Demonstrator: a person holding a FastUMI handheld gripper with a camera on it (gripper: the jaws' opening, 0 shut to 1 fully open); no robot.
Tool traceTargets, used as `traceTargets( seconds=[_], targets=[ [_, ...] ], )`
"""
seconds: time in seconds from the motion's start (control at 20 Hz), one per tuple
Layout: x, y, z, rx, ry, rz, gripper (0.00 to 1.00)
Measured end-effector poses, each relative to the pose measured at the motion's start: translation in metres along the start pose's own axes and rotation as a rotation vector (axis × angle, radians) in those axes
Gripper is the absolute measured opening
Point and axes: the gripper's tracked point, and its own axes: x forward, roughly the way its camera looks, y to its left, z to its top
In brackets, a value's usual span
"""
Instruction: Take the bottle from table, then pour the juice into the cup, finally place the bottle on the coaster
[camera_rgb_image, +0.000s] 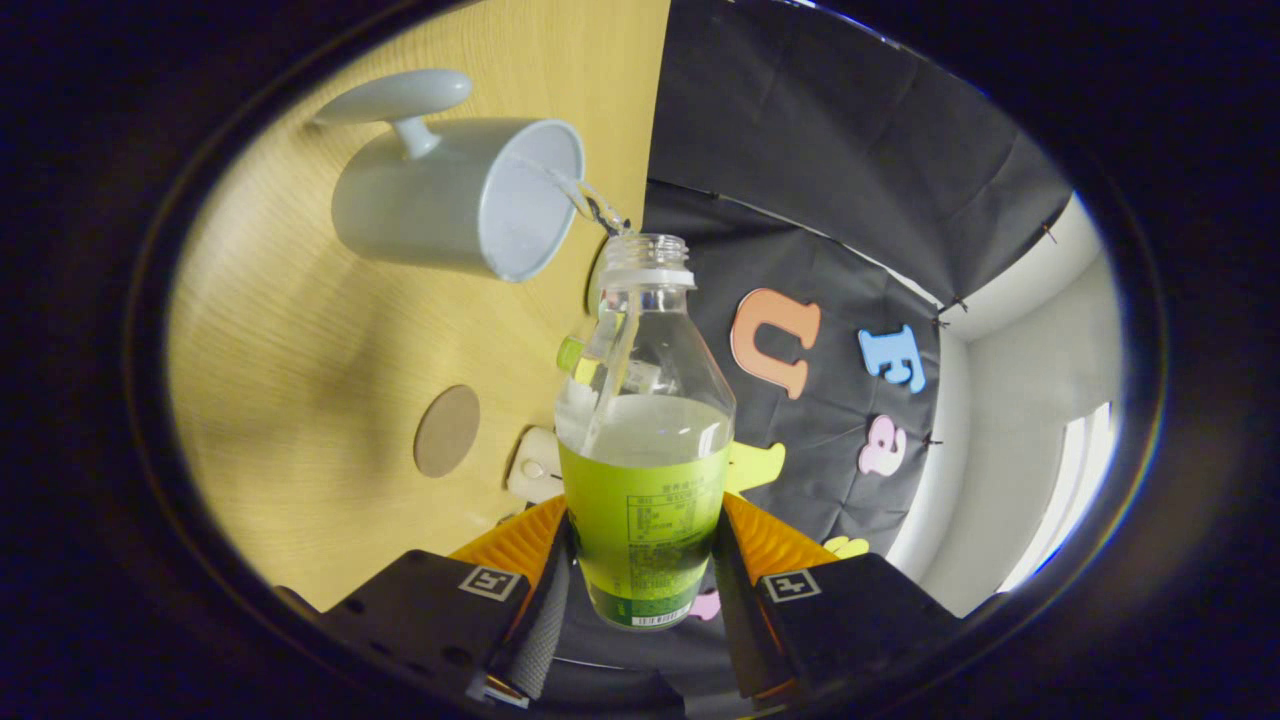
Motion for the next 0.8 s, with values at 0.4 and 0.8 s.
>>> traceTargets(
  seconds=[0.4,0.8],
  targets=[
    [0.003,-0.008,0.001,-0.056,-0.002,-0.026,0.73],
    [0.003,-0.016,0.003,-0.109,-0.005,-0.039,0.73]
  ],
)
